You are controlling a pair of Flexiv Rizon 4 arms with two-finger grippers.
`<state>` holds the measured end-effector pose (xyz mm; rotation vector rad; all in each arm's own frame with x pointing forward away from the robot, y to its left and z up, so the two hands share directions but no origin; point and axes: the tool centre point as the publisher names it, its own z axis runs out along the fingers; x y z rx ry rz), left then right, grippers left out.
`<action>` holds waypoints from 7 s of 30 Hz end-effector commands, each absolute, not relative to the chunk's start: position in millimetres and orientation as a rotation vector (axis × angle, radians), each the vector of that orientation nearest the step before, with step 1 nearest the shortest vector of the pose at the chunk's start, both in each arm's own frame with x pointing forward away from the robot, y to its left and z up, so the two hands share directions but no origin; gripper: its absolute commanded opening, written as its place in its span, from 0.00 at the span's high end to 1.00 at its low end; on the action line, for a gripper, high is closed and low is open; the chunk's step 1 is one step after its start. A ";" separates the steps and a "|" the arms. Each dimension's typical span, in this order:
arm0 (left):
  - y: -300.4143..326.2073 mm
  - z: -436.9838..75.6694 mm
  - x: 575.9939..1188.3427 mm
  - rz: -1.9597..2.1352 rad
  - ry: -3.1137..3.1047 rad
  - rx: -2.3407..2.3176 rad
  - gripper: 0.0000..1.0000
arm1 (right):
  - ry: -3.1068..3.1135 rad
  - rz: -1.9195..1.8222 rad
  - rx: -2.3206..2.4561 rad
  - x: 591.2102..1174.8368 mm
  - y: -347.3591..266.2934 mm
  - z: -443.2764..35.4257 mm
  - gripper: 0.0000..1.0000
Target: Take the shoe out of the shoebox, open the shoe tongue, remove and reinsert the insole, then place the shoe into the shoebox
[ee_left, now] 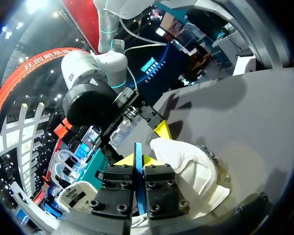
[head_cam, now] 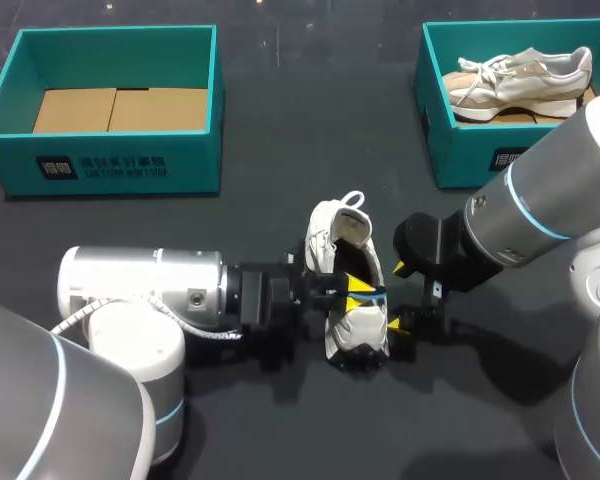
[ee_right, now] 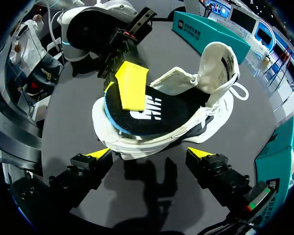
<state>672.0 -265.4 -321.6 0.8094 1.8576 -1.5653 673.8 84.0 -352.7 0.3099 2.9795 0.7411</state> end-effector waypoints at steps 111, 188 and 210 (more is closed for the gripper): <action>-133.7 -255.6 699.4 -1.130 2.416 1.528 0.78 | 3.063 0.645 0.488 686.6 -40.6 -306.1 0.00; -223.2 -277.3 678.8 -0.847 2.011 2.359 1.00 | 3.061 0.648 0.484 686.9 -42.1 -305.7 0.00; -251.4 -325.7 676.5 -0.731 2.096 2.327 1.00 | 3.046 0.708 0.494 674.6 -78.7 -306.3 0.00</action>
